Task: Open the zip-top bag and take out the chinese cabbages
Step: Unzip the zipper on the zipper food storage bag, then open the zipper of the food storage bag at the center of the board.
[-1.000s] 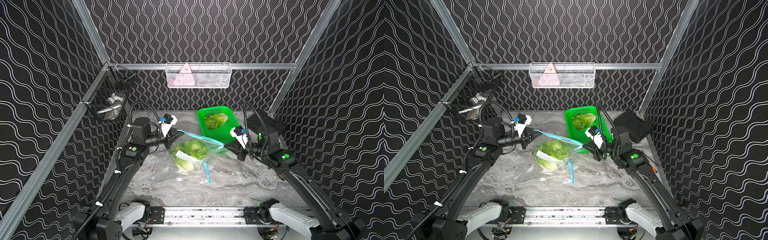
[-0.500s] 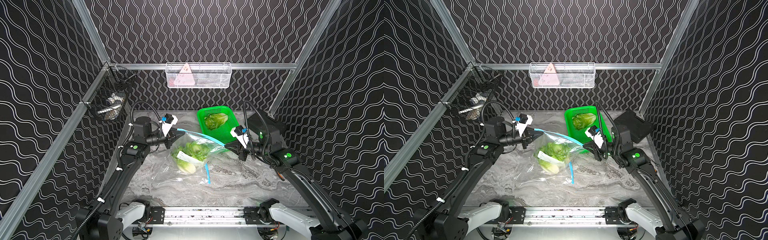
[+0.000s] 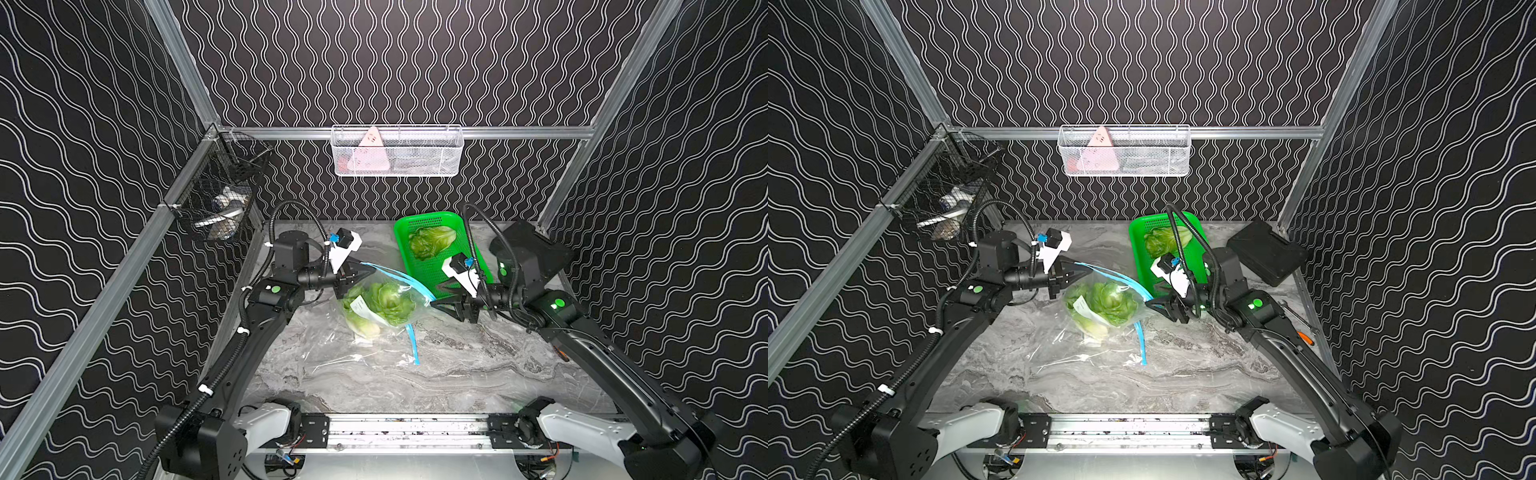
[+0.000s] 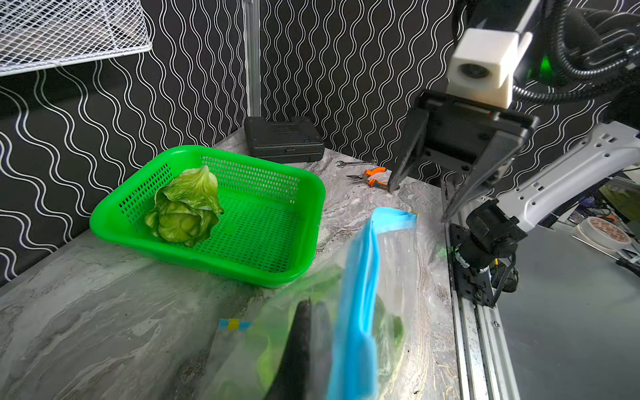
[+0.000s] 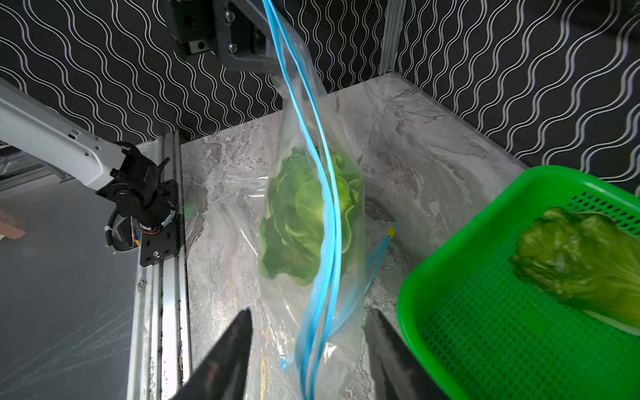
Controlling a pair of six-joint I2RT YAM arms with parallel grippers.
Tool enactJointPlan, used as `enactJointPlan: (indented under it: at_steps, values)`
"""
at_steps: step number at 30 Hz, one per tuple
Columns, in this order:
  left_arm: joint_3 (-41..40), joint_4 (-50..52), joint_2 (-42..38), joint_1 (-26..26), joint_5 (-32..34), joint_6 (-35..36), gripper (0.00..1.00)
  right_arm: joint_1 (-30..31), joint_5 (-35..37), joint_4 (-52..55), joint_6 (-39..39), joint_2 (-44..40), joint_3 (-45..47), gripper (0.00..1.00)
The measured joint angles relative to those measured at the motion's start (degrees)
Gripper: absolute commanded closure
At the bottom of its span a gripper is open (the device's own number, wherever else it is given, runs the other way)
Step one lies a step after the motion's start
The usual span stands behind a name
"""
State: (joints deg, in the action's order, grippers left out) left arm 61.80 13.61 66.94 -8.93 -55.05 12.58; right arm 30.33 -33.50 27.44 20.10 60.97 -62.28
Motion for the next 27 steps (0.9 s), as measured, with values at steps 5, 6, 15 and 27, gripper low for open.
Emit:
enactJointPlan:
  at_steps: [5, 6, 15, 27]
  values:
    - [0.0, 0.2, 0.0, 0.0, 0.0, 0.9, 1.00, 0.0, 1.7, -0.7, -1.5, -1.3, -3.7, 0.49]
    - [0.0, 0.3, 0.0, 0.0, 0.0, 1.0, 1.00, 0.0, 1.2, -1.0, -1.7, -0.2, -5.6, 0.55]
    - [-0.2, 0.5, 0.0, 0.0, -0.1, 1.1, 1.00, 5.3, 0.4, -0.6, -5.6, 12.3, -16.3, 0.60]
    - [-0.3, 0.5, 0.0, 0.0, -0.8, 1.0, 1.00, 6.0, 7.7, 3.1, -4.0, 18.5, -18.7, 0.58]
